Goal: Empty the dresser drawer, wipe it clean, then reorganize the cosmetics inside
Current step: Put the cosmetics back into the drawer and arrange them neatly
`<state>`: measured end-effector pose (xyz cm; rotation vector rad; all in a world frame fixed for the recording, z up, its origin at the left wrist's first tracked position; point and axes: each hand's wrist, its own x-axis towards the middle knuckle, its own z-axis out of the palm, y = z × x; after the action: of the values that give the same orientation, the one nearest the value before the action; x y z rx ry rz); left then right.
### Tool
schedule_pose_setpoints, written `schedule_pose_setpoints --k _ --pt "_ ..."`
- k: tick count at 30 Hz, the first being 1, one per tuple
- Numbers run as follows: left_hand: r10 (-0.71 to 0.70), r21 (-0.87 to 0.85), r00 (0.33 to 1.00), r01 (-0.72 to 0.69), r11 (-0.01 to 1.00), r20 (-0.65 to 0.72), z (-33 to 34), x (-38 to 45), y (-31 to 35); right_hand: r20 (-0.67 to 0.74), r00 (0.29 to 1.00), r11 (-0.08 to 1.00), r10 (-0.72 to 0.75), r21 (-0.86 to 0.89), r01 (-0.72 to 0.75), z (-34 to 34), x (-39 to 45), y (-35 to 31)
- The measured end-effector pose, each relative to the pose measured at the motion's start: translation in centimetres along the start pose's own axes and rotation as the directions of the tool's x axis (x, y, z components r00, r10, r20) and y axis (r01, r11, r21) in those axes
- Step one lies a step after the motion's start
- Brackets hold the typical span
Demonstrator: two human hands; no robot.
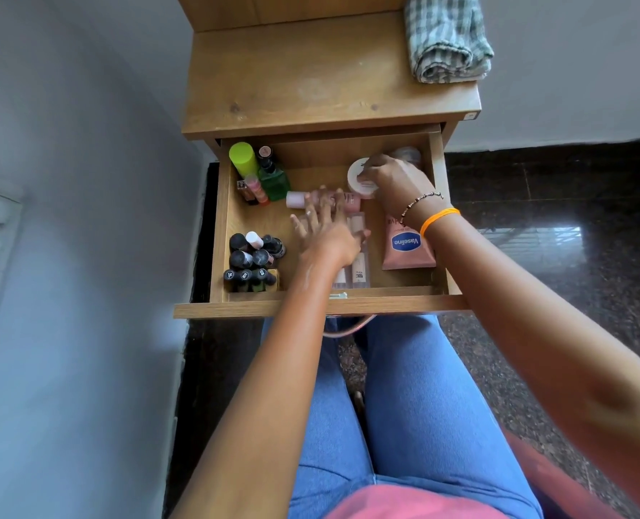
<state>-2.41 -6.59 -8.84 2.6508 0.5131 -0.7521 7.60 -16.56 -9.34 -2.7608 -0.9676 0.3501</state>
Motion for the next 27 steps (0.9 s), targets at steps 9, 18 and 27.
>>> schedule_pose_setpoints --k 9,18,27 --pt "-0.045 -0.103 0.999 0.047 0.994 0.018 0.4 -0.7 0.2 -0.219 0.92 0.934 0.325 -0.08 -0.349 1.4 -3.1 -1.1" --pt "-0.152 -0.357 0.972 0.079 0.931 -0.181 0.3 0.0 -0.5 -0.146 0.94 0.931 0.31 -0.153 -0.331 0.9 -4.2 -1.5" --pt "-0.288 -0.583 0.914 0.072 0.809 -0.287 -0.3 0.4 -0.7 -0.057 0.994 0.994 0.089 -0.055 -0.092 0.7 -1.9 -3.7"
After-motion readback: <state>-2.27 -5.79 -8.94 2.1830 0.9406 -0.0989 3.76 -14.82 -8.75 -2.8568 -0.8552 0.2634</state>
